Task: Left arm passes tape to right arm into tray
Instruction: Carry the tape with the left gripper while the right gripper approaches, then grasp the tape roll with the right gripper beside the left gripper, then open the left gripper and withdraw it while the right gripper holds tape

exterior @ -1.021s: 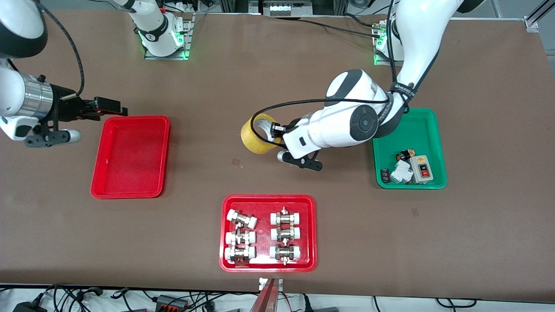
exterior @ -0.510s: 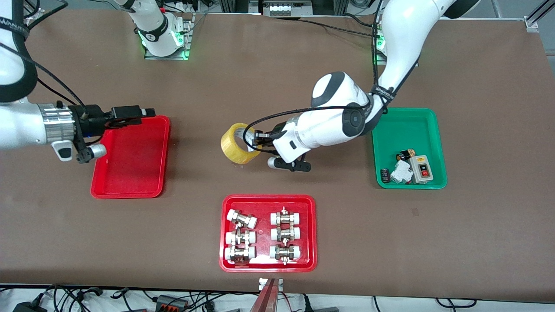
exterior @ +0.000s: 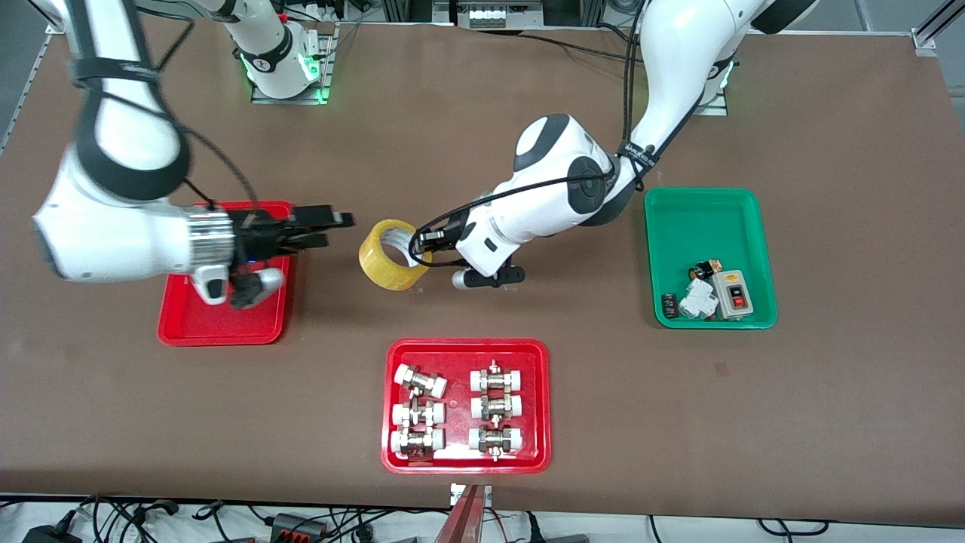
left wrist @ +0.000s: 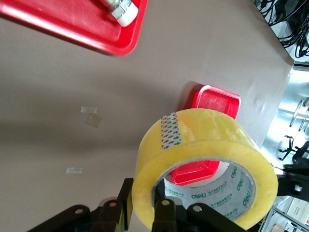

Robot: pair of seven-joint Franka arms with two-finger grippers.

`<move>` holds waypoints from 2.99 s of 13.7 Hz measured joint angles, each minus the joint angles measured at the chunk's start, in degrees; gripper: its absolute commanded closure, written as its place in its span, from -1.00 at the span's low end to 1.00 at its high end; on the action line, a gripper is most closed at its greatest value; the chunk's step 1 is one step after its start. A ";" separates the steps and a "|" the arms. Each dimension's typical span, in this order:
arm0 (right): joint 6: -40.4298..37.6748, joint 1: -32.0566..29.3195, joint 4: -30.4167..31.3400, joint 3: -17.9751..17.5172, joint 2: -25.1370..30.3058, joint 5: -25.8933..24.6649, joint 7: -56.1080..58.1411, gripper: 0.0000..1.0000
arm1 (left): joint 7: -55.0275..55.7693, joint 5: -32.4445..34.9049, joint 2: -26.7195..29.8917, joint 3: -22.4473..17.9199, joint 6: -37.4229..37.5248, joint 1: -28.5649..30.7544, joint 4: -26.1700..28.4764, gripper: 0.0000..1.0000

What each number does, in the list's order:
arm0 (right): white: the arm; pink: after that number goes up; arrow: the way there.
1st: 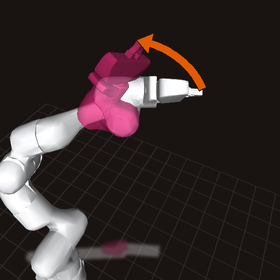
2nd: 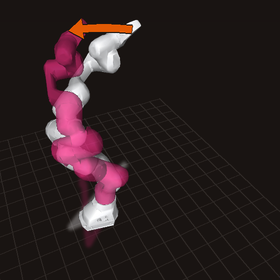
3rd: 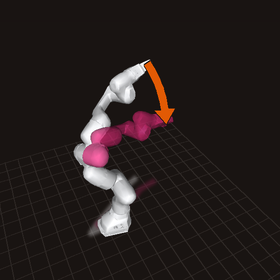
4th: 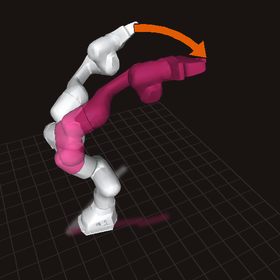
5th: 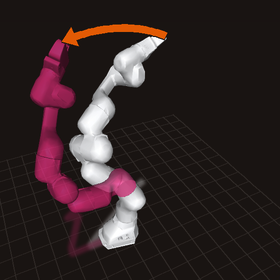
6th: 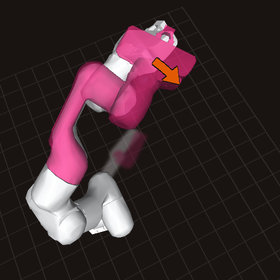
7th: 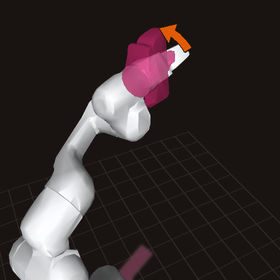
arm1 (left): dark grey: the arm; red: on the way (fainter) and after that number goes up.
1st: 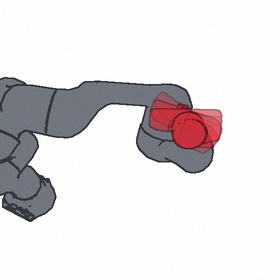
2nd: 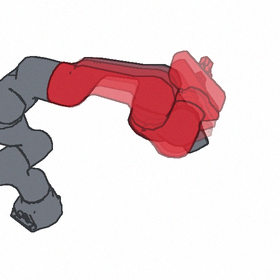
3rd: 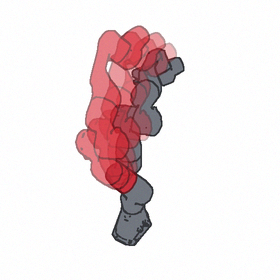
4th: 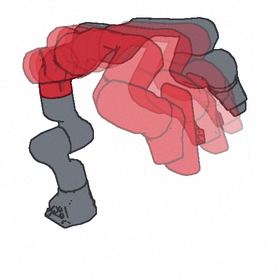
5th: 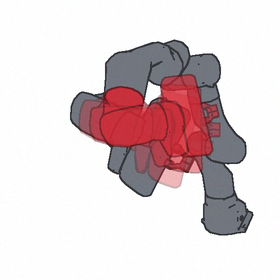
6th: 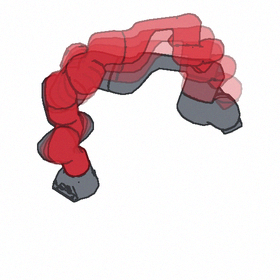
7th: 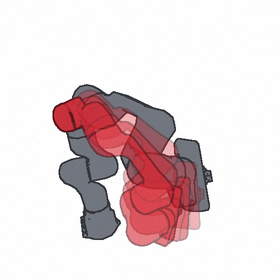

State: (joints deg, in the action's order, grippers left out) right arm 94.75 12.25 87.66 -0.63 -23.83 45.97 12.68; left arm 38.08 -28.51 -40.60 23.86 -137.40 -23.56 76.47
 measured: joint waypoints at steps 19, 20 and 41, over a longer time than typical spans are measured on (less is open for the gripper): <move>6.37 2.04 -0.08 0.63 -1.87 -0.01 7.04 1.00 | 0.56 0.00 -0.36 -0.36 -0.31 -0.34 -0.03 0.45; 6.40 2.04 -0.12 0.63 -1.88 -0.01 7.10 1.00 | 0.57 0.00 -0.36 -0.37 -0.33 -0.34 -0.07 -0.99; -12.88 -25.29 0.27 2.21 -13.52 -12.05 42.62 1.00 | -6.76 33.00 18.79 -0.88 57.28 25.58 -2.44 -1.00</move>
State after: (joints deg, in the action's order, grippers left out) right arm 81.87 -13.04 87.93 1.58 -37.35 33.92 55.30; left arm 31.32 4.49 -21.82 22.98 -80.12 2.03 74.03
